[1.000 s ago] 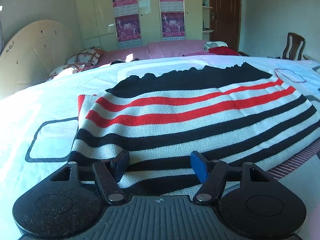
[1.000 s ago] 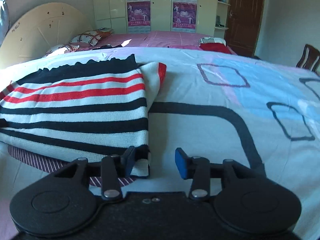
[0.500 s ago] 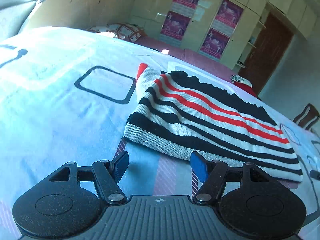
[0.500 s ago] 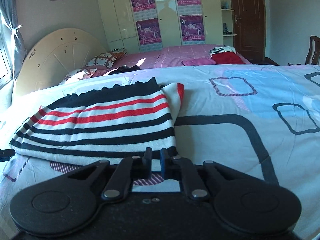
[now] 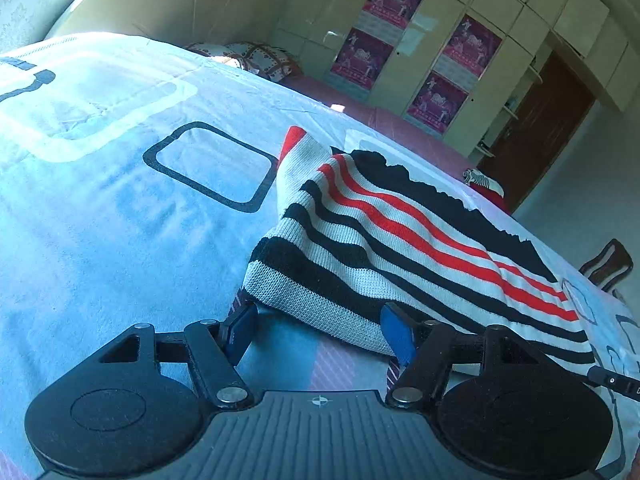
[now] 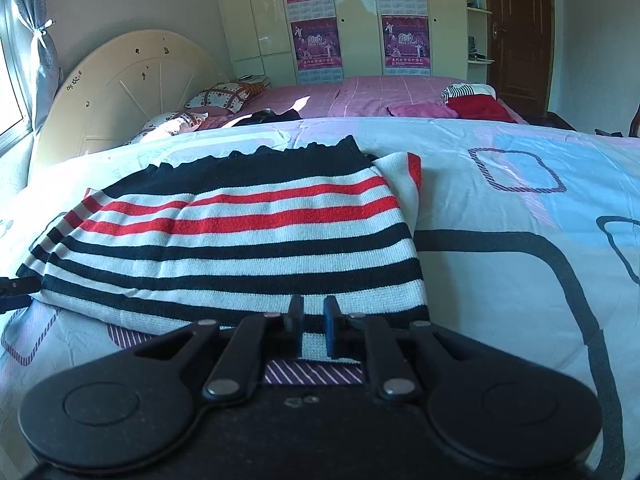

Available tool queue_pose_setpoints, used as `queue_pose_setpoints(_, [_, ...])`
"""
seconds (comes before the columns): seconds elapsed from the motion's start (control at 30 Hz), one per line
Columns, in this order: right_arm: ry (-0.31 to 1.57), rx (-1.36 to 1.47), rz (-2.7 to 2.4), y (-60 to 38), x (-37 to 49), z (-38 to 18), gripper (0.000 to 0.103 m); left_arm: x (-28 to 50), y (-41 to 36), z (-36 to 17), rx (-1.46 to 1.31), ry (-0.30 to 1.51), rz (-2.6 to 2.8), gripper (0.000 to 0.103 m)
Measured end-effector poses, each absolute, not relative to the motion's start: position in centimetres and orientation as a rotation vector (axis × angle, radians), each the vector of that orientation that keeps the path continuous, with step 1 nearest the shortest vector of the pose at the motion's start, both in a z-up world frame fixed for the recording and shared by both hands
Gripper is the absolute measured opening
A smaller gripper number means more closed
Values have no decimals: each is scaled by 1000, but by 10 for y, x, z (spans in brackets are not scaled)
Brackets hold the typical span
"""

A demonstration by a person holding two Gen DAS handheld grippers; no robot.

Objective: Fold small clothes

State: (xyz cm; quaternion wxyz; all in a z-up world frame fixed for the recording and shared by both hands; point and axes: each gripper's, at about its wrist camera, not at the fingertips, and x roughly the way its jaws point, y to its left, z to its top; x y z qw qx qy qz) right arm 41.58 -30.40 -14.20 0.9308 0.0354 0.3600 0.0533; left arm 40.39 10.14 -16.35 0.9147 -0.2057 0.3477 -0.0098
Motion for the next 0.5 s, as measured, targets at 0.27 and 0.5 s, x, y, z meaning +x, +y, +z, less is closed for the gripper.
queue_pose_setpoints(0.27, [792, 58, 75, -303, 424, -154, 13, 406, 109, -165, -504, 722, -59, 68])
queue_pose_setpoints(0.5, [733, 78, 129, -299, 421, -140, 13, 414, 124, -186, -819, 703, -110, 67])
